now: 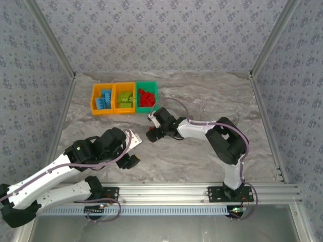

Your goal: Sort the legos into containers by color

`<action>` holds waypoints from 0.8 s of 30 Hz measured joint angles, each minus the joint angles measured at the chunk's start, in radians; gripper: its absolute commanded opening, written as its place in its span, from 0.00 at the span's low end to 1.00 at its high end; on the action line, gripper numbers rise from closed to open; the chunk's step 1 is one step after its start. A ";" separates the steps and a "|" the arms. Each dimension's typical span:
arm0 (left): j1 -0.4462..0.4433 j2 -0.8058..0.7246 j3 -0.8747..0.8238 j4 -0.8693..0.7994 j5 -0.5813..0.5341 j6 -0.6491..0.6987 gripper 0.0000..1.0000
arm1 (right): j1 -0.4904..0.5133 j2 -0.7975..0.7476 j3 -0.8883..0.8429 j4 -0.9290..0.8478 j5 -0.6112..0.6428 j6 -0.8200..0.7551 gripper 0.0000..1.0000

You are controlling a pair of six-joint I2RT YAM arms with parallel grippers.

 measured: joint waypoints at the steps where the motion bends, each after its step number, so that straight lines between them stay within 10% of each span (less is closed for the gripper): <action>1: 0.000 -0.005 0.000 0.002 0.000 0.003 0.81 | -0.002 0.014 0.014 0.001 -0.010 -0.013 0.73; 7: 0.000 -0.028 0.000 0.006 -0.012 0.007 0.83 | -0.006 0.049 0.059 0.002 -0.078 -0.064 0.36; 24: 0.105 -0.197 -0.056 0.056 -0.090 -0.024 0.99 | 0.014 -0.282 -0.041 0.231 0.077 -0.076 0.34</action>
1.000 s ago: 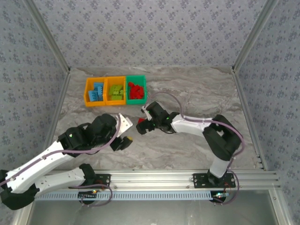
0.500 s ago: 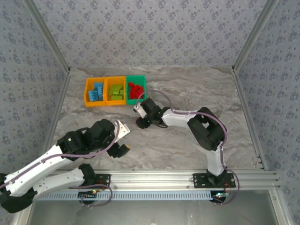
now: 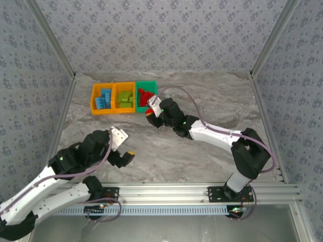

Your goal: Sort the legos into containers by color

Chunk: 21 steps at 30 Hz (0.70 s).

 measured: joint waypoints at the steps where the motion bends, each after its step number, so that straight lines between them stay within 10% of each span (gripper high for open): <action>1: 0.012 -0.013 -0.002 0.003 -0.004 -0.005 0.99 | -0.005 0.018 0.023 0.020 0.013 0.000 0.34; 21: 0.090 0.025 -0.004 0.037 -0.032 -0.064 0.99 | -0.131 0.626 0.700 -0.148 0.050 0.110 0.52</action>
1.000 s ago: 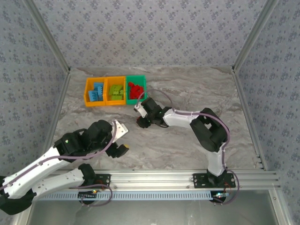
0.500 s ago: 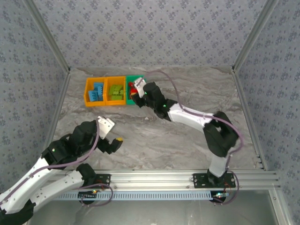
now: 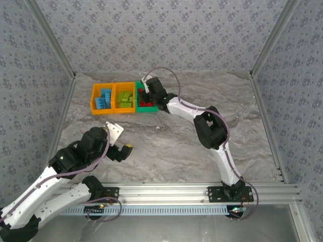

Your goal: Sort the legos into containers by color

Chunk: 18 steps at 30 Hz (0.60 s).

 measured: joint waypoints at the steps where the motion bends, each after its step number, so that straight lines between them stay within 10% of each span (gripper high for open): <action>1: 0.003 0.001 0.000 0.008 -0.002 -0.028 0.99 | 0.000 -0.001 0.005 -0.002 -0.003 0.000 0.52; 10: 0.029 0.066 -0.090 0.268 -0.188 -0.249 0.99 | -0.013 -0.331 -0.334 -0.002 -0.023 -0.004 0.54; 18: 0.325 0.200 -0.256 0.612 -0.282 -0.151 0.99 | -0.217 -0.925 -0.785 0.034 0.086 -0.008 0.76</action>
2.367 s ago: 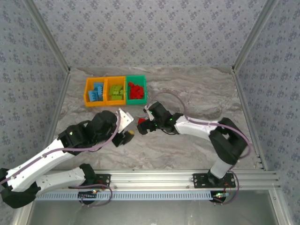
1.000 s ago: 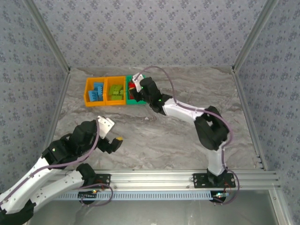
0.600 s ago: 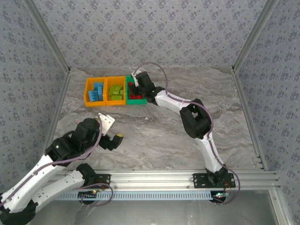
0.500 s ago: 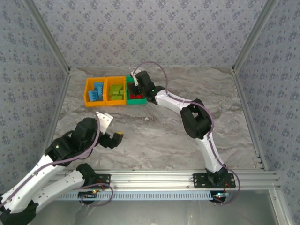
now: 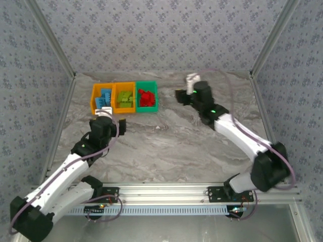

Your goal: Sort the legos into containers by color

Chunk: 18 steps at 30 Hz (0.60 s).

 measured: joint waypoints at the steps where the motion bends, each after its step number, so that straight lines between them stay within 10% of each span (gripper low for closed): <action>1: 0.050 0.011 -0.029 0.060 0.011 0.031 0.99 | -0.047 -0.066 -0.067 0.005 0.016 -0.002 0.81; 7: 0.240 0.183 -0.166 0.349 0.124 0.187 0.99 | -0.270 -0.208 -0.389 0.023 0.093 -0.001 0.97; 18: 0.454 0.595 -0.142 0.705 0.340 0.215 0.99 | -0.476 0.086 -0.641 0.509 0.120 -0.054 1.00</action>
